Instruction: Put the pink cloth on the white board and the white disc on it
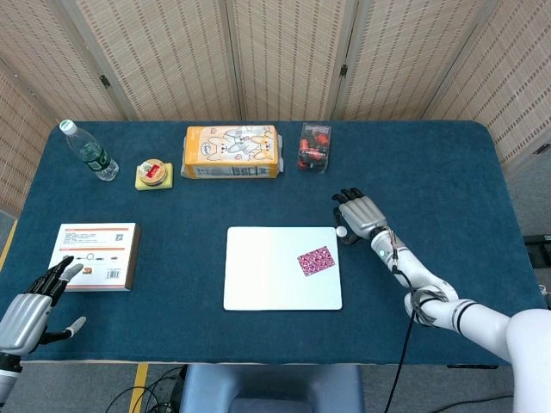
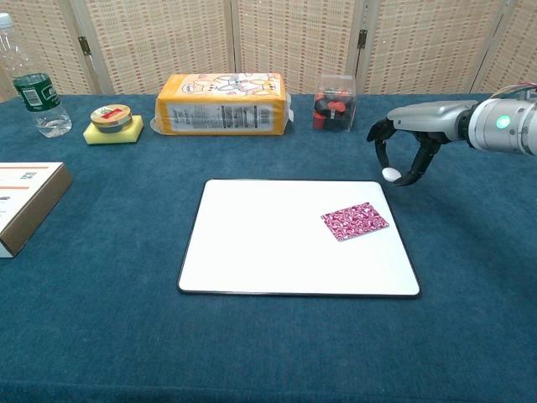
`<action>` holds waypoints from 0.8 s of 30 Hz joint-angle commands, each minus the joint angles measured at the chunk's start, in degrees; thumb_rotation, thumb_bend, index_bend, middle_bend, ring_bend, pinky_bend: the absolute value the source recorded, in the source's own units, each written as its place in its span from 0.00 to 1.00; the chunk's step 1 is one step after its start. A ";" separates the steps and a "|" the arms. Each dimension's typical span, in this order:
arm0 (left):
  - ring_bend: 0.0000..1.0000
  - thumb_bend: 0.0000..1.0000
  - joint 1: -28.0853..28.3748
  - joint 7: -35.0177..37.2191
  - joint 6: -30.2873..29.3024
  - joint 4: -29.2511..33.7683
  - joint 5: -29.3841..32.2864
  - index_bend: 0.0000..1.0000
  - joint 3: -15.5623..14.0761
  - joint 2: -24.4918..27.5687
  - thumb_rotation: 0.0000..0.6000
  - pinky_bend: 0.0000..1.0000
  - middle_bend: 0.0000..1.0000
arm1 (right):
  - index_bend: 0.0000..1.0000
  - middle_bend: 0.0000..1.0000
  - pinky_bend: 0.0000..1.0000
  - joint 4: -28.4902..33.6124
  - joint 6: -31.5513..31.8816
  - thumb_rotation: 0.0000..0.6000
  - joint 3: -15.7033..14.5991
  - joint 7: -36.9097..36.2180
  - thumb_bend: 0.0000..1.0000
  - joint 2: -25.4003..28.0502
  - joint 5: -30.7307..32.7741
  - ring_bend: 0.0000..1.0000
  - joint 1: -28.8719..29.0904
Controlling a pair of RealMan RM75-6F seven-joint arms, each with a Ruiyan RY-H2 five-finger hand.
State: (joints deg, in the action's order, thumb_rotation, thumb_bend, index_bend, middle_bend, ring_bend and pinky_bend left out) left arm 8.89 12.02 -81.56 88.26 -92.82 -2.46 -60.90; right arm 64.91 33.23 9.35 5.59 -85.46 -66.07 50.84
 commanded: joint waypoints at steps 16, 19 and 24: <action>0.10 0.29 -1.12 1.47 -2.61 0.54 -1.90 0.00 -0.81 1.10 1.00 0.22 0.04 | 0.55 0.13 0.00 16.70 7.48 1.00 -3.87 18.27 0.18 2.54 9.11 0.00 -0.01; 0.10 0.29 -1.11 2.10 -2.92 0.35 -2.36 0.00 -0.89 1.18 1.00 0.22 0.04 | 0.55 0.13 0.00 15.94 7.49 1.00 -3.74 18.75 0.18 1.41 10.43 0.00 0.50; 0.10 0.29 -1.07 2.63 -2.92 0.20 -2.49 0.00 -0.95 1.29 1.00 0.22 0.04 | 0.55 0.13 0.00 14.15 6.88 1.00 -3.49 18.56 0.18 -0.39 11.03 0.00 1.47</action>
State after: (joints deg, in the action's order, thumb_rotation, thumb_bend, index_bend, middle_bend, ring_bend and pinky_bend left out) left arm 7.83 14.58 -84.44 88.48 -95.27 -3.40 -59.64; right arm 79.27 40.25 5.81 24.16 -85.64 -55.15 52.13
